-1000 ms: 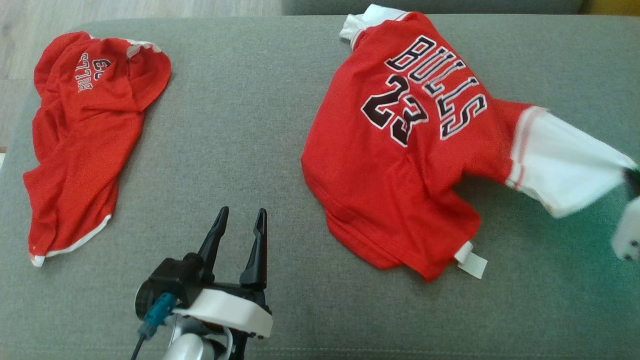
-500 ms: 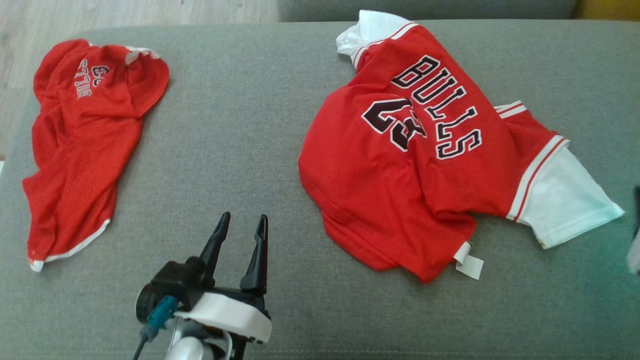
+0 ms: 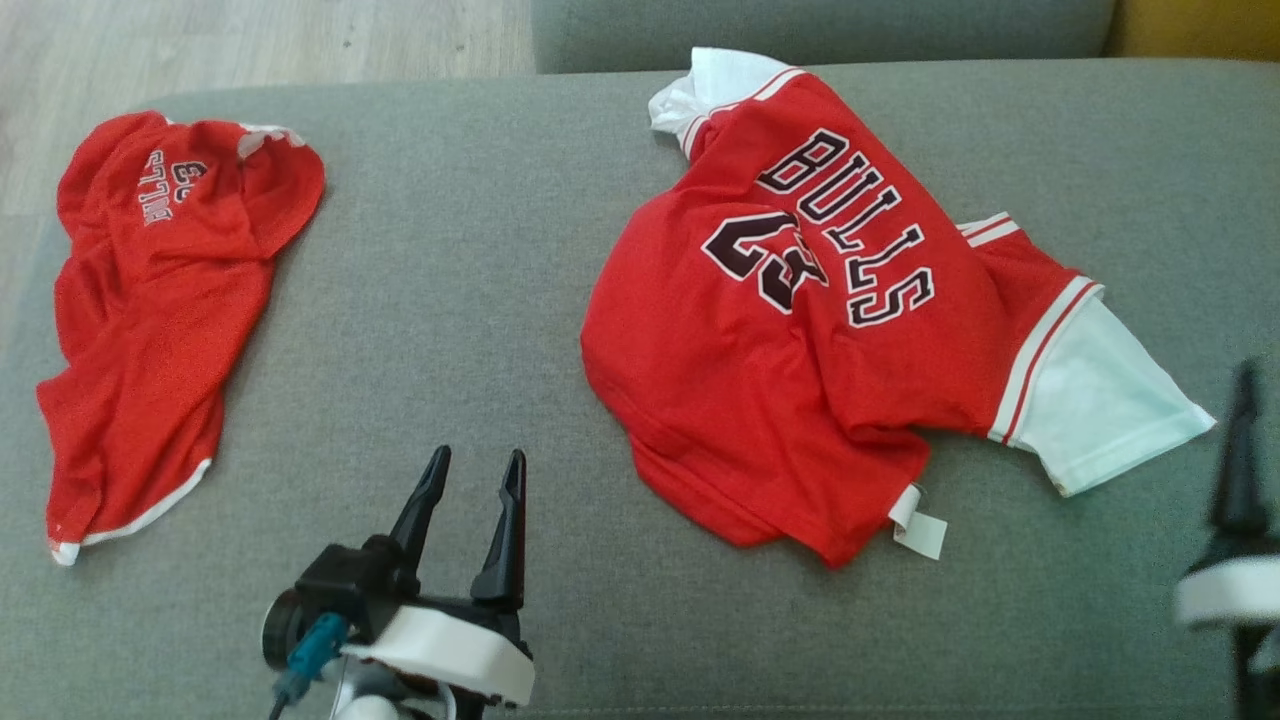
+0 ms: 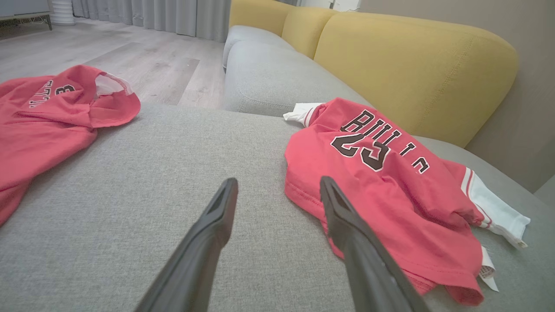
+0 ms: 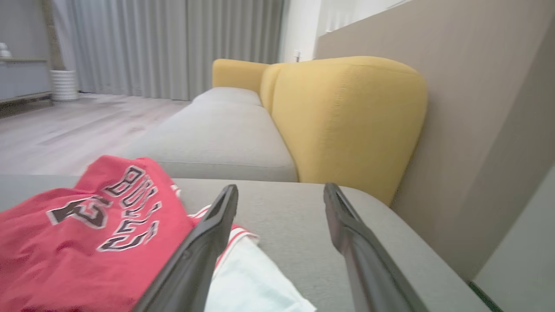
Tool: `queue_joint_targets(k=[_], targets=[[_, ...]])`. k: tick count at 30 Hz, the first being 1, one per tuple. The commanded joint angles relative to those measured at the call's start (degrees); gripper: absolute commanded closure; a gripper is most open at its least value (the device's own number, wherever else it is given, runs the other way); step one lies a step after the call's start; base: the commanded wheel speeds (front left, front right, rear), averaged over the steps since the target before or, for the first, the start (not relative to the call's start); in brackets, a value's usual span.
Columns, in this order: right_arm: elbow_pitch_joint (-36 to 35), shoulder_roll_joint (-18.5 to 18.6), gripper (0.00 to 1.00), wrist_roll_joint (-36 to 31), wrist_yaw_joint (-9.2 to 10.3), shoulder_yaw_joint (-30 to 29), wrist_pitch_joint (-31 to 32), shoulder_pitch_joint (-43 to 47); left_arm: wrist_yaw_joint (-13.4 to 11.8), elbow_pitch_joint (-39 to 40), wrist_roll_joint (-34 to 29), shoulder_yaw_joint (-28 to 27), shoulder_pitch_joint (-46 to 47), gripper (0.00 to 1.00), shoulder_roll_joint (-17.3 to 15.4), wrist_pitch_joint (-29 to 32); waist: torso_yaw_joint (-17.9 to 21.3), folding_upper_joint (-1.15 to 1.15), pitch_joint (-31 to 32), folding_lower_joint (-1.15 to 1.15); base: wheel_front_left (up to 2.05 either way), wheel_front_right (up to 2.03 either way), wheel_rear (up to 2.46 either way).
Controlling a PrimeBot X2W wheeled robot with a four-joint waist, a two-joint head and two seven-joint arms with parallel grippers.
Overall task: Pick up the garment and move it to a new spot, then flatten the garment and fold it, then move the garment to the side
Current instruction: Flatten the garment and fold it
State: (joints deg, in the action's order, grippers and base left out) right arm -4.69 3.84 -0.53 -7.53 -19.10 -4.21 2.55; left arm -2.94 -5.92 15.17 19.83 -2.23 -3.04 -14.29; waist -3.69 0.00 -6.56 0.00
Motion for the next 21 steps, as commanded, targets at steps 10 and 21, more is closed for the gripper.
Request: queue_joint_targets(k=[10,21], targets=[[4.58,-0.76,0.00,2.46,0.04,6.69,-10.72,6.25,0.35,1.58,-1.12,-1.39,-1.23,0.00,0.16,-0.71,-0.02,0.00,1.72,0.00,0.00,0.00,0.00],[3.93,-0.95,0.00,3.44,0.04,7.53,-10.77,6.99,1.52,1.45,-2.41,2.10,-0.45,0.00,0.16,-0.71,0.71,0.00,2.35,0.00,0.00,0.00,0.00]])
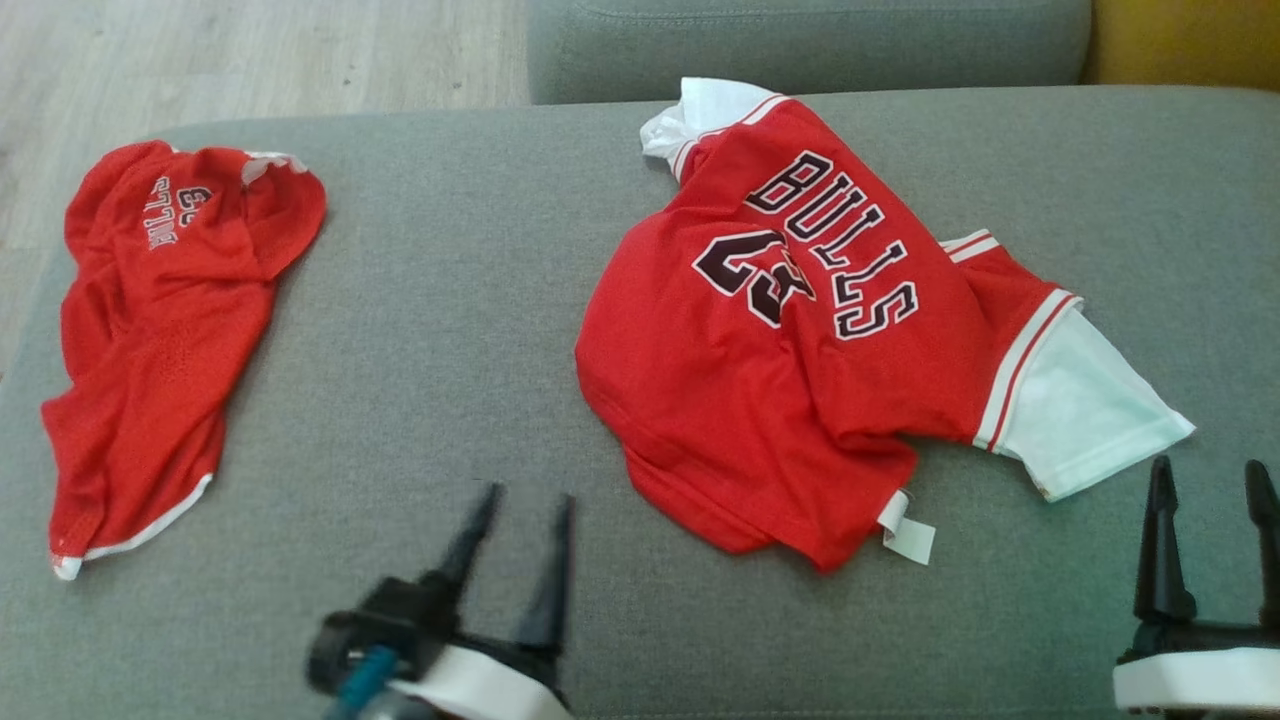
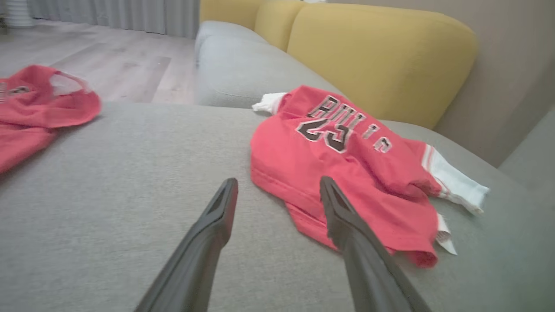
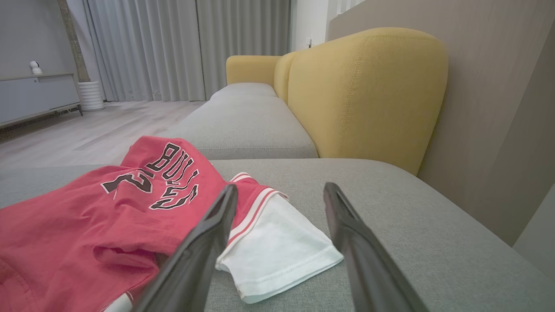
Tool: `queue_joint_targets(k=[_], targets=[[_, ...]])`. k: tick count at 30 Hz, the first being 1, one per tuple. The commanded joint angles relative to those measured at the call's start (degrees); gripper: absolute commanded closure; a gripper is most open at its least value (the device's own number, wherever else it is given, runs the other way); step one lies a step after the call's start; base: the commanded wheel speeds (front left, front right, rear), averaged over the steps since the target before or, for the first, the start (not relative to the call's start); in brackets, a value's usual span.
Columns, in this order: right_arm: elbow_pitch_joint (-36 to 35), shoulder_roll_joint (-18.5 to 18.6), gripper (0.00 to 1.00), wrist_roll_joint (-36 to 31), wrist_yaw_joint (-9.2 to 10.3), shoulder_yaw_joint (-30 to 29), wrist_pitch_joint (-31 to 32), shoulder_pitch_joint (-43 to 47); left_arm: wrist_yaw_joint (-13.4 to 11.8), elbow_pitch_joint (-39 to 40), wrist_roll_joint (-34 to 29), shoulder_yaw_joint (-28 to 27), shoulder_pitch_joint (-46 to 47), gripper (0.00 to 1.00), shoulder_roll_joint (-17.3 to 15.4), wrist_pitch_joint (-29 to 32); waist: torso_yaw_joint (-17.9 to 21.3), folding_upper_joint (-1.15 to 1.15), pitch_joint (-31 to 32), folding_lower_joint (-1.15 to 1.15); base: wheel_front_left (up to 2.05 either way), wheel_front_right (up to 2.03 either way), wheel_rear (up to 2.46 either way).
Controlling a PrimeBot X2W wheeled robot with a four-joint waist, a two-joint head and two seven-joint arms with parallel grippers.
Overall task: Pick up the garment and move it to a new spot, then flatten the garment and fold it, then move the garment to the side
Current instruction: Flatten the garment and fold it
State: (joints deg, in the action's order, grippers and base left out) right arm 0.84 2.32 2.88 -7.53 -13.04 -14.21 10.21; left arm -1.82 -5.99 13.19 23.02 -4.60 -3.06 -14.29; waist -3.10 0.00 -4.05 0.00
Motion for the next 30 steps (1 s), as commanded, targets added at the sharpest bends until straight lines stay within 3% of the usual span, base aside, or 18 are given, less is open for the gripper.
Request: queue_joint_targets(k=[1,8,14,18,24,28,29,30], targets=[[-1.66,0.57,0.00,0.01,0.04,1.55,-0.78,-0.89,1.01,1.23,-0.75,0.43,2.55,0.00,0.18,-0.71,0.27,0.00,-0.37,0.00,0.00,0.00,0.00],[-2.59,0.56,0.00,-0.45,0.04,2.77,-0.78,-3.01,6.29,-3.62,2.33,16.15,12.24,0.00,0.18,-0.71,2.05,0.00,-2.87,0.00,0.00,0.00,0.00],[-2.32,0.56,0.00,-0.62,0.04,5.71,-0.78,-5.87,7.97,-13.51,5.79,29.68,24.36,0.00,0.18,2.36,5.72,0.00,-6.07,0.00,0.00,0.00,0.00],[-1.95,0.56,0.00,0.22,0.04,6.96,-0.78,-7.05,5.70,-19.64,8.59,34.84,29.70,0.00,0.18,5.43,8.53,0.00,-7.32,0.00,0.00,0.00,0.00],[-1.34,0.56,0.00,1.05,0.04,6.88,-0.78,-7.19,-1.54,-27.55,13.30,38.46,32.77,0.00,0.18,8.83,11.01,0.00,-7.93,0.00,0.00,0.00,0.00],[-1.33,0.56,0.00,1.35,0.04,6.27,-0.78,-6.96,-3.14,-30.21,14.75,40.87,34.19,0.00,0.18,9.09,10.87,0.00,-7.89,0.00,0.00,0.00,0.00],[-1.25,0.56,0.00,1.43,0.04,6.14,-0.78,-6.88,-3.49,-30.66,15.31,41.64,34.59,0.39,0.18,8.87,10.74,0.00,-7.85,0.00,0.00,0.00,0.00],[-1.11,0.56,0.00,1.52,0.04,6.10,-0.78,-6.86,-3.73,-30.99,16.04,42.33,34.93,0.70,0.18,8.65,10.55,0.00,-7.83,0.00,0.00,0.00,0.00]])
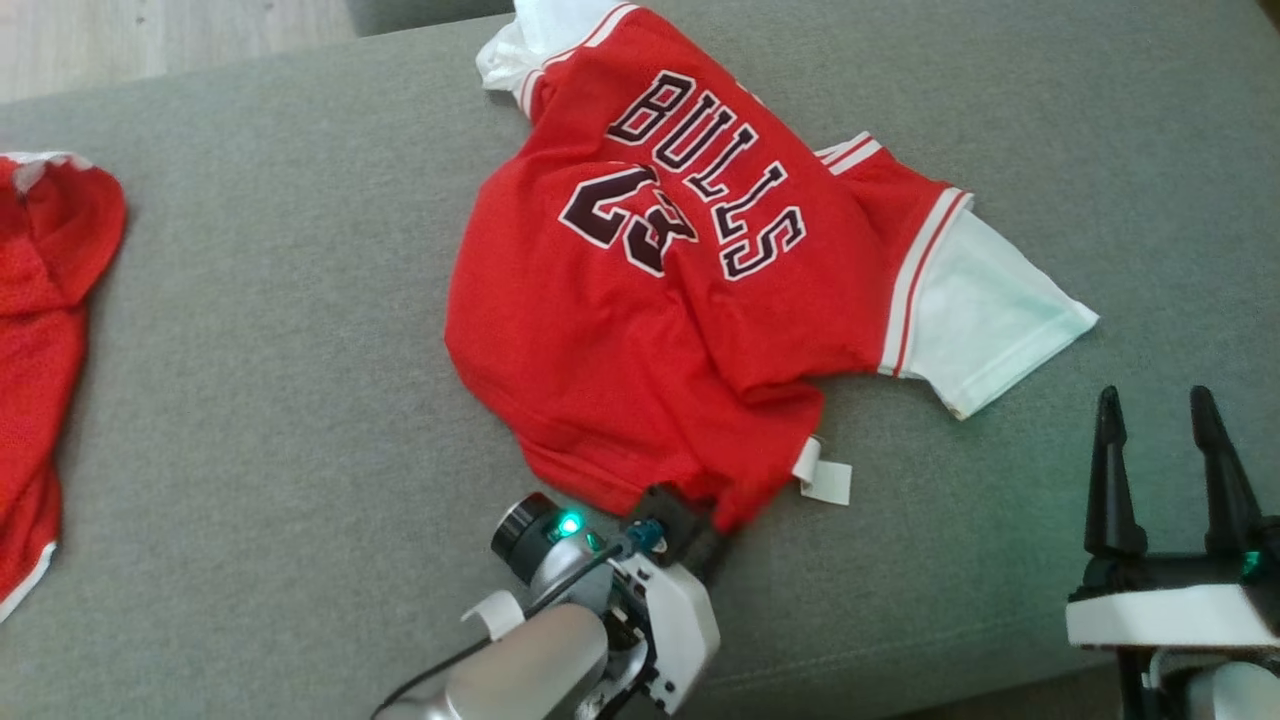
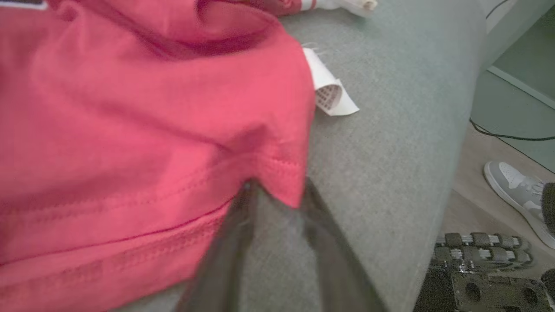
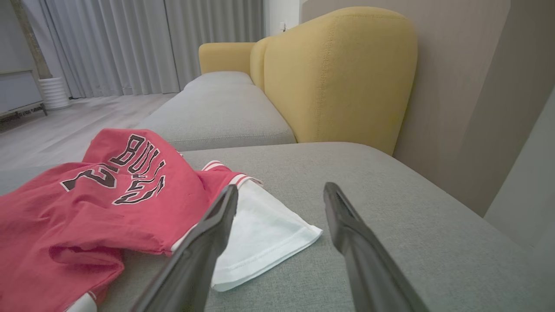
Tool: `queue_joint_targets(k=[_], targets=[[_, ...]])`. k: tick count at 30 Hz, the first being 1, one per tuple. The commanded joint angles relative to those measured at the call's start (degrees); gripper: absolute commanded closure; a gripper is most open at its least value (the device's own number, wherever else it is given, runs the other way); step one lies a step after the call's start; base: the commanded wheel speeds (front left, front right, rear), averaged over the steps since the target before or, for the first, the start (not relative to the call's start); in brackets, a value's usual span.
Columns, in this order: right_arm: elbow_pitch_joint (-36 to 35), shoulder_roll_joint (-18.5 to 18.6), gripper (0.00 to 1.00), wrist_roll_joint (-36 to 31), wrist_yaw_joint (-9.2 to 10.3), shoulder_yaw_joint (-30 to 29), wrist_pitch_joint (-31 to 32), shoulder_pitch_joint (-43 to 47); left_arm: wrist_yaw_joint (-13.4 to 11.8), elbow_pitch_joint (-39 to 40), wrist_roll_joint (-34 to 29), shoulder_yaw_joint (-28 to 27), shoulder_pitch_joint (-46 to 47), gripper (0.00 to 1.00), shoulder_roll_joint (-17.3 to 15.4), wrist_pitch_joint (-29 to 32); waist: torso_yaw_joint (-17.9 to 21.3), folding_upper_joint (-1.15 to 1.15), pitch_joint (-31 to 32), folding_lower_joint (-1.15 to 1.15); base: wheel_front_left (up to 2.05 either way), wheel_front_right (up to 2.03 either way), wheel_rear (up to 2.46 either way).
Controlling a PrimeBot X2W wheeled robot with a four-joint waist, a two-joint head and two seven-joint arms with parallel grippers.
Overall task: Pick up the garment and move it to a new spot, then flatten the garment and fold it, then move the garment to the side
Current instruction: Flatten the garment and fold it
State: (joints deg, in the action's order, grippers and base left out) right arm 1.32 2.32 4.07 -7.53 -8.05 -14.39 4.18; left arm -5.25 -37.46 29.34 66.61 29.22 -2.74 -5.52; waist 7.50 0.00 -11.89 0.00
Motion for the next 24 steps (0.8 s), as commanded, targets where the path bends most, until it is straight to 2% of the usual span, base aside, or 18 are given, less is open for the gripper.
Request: queue_joint_targets(k=[1,10,12,15,21,24], targets=[[-1.46,0.56,0.00,0.41,0.04,1.07,-0.61,-0.86,-0.55,0.19,0.57,-0.60,1.48,1.00,-0.14,-0.30,-0.30,0.00,0.08,0.00,0.00,0.00,0.00],[-1.43,0.56,0.00,1.13,0.04,-0.40,-0.61,0.80,-4.21,0.95,6.60,1.06,3.29,1.00,-0.24,0.69,-5.27,0.00,1.88,0.00,0.00,0.00,0.00],[-1.38,0.56,0.00,1.41,0.04,-0.62,-0.61,1.69,-4.44,3.05,7.66,0.37,2.72,1.00,-2.12,2.15,-6.63,0.00,2.52,0.00,0.00,0.00,0.00],[-1.22,0.56,0.00,1.91,0.04,-0.98,-0.61,2.79,-5.59,9.41,8.70,-0.77,1.60,1.00,-8.37,4.98,-8.48,0.00,3.66,0.00,0.00,0.00,0.00],[-1.15,0.56,0.00,2.34,0.04,-1.02,-0.61,3.81,-11.06,26.69,9.14,-2.79,-1.53,1.00,-26.71,13.75,-11.44,0.00,4.78,0.00,0.00,0.00,0.00],[-1.23,0.56,0.00,2.32,0.04,-0.97,-0.61,3.85,-13.76,33.86,10.51,-4.08,-4.19,1.00,-34.51,17.37,-12.04,0.00,4.77,0.00,0.00,0.00,0.00]])
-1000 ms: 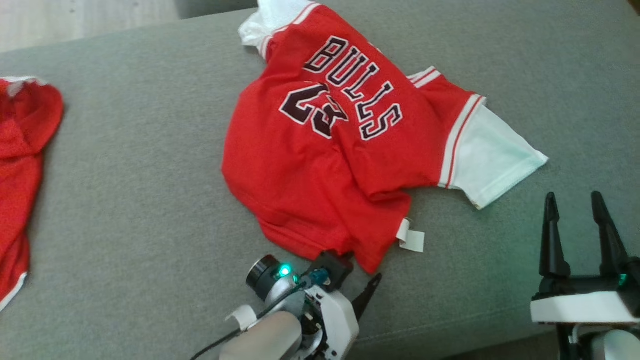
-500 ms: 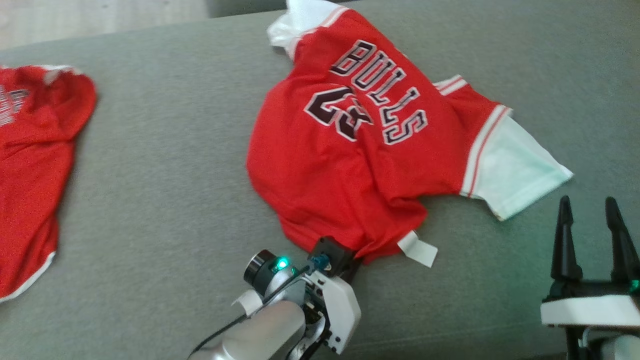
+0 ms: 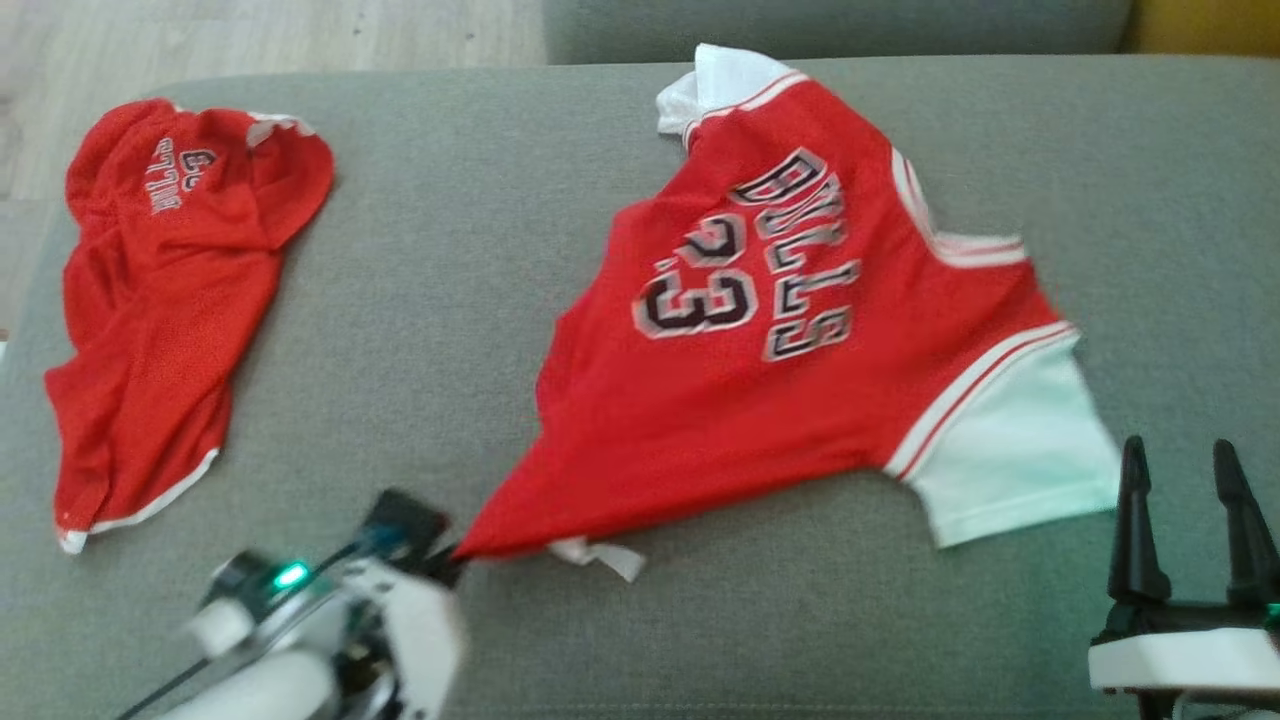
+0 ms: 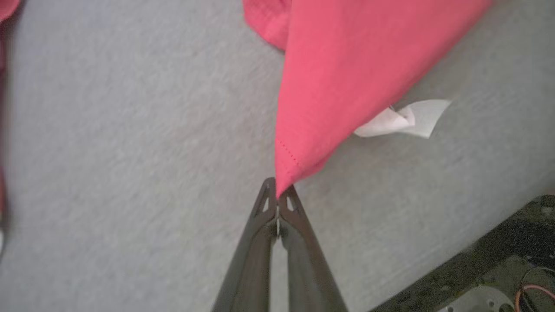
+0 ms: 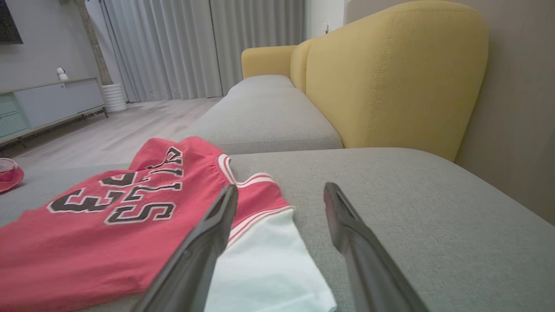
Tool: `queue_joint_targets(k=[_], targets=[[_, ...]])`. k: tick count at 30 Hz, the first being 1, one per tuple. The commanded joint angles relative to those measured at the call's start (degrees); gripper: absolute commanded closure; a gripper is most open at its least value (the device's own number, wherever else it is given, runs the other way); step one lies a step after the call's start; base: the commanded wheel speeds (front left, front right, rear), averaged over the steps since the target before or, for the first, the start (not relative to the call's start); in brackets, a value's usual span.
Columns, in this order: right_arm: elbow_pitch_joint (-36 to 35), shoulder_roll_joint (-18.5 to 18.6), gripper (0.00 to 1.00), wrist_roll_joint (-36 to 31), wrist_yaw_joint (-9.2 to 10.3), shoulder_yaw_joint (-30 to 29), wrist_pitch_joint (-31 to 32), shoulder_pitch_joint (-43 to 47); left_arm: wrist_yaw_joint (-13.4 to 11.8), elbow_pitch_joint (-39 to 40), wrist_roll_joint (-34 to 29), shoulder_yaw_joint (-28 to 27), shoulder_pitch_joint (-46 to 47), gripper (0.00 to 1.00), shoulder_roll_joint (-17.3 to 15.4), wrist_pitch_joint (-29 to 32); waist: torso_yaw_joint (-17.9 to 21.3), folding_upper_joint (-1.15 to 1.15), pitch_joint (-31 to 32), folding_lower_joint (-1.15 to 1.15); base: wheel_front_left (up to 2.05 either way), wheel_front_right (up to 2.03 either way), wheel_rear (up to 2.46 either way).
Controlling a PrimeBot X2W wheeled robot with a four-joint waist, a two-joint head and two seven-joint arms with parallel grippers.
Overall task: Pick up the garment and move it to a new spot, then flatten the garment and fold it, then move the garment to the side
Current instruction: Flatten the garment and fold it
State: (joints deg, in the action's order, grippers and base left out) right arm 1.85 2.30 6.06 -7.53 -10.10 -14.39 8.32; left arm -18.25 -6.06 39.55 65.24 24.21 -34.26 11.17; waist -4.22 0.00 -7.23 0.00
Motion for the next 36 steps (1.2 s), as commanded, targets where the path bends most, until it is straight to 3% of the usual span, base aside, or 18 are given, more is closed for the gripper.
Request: queue_joint_targets(k=[1,3,5,6,7,9,17,23,26,29,36], targets=[[-1.72,0.58,0.00,0.34,0.04,1.07,-0.61,-0.32,-1.71,4.26,0.90,-3.25,-0.12,1.00,-5.05,1.44,-0.47,0.00,0.16,0.00,0.00,0.00,0.00],[-1.53,0.58,0.00,0.27,0.04,1.23,-0.61,-0.35,-4.64,7.37,2.48,-4.97,-2.89,1.00,-9.82,2.19,-0.60,0.00,0.22,0.00,0.00,0.00,0.00],[-1.32,0.58,0.00,0.22,0.04,1.26,-0.61,-0.36,-6.52,8.15,3.66,-6.82,-4.41,1.00,-11.06,0.47,-0.65,0.00,0.27,0.00,0.00,0.00,0.00],[-1.17,0.58,0.00,0.16,0.04,1.31,-0.61,-0.32,-6.99,8.37,4.70,-7.74,-5.26,0.93,-11.00,-0.64,-0.65,0.00,0.38,0.00,0.00,0.00,0.00],[-1.03,0.58,0.00,0.09,0.04,1.35,-0.61,-0.25,-7.62,8.38,5.71,-8.92,-6.06,0.73,-10.50,-2.33,-0.65,0.00,0.48,0.00,0.00,0.00,0.00],[-0.72,0.58,0.00,-0.07,0.04,1.62,-0.61,-0.12,-8.23,7.51,6.44,-10.10,-7.49,0.00,-9.60,-5.48,-0.43,0.00,0.81,0.00,0.00,0.00,0.00],[-0.45,0.58,0.00,-0.77,0.04,1.18,-0.61,0.74,-10.93,1.33,12.37,-14.50,-15.05,0.00,-5.25,-13.37,0.34,0.00,3.06,0.00,0.00,0.00,0.00],[-1.10,0.58,0.00,-0.77,0.04,0.07,-0.61,1.89,-13.49,-0.42,12.92,-21.34,-19.70,0.00,-0.95,-25.00,-0.54,0.00,4.59,0.00,0.00,0.00,0.00],[-1.61,0.58,0.00,-0.86,0.04,-0.09,-0.61,2.21,-12.57,0.83,8.71,-24.46,-20.48,0.00,2.54,-26.07,-1.24,0.00,5.22,0.00,0.00,0.00,0.00],[-2.32,0.58,0.00,-0.93,0.04,-0.28,-0.61,2.23,-10.47,4.46,0.29,-29.16,-21.69,0.00,7.43,-26.13,-1.74,0.00,5.47,0.00,0.00,0.00,0.00],[-2.82,0.58,0.00,-1.01,0.04,-0.26,-0.61,2.33,-1.60,8.22,-16.44,-39.96,-27.01,0.00,19.28,-26.15,-2.08,0.00,6.39,0.00,0.00,0.00,0.00]])
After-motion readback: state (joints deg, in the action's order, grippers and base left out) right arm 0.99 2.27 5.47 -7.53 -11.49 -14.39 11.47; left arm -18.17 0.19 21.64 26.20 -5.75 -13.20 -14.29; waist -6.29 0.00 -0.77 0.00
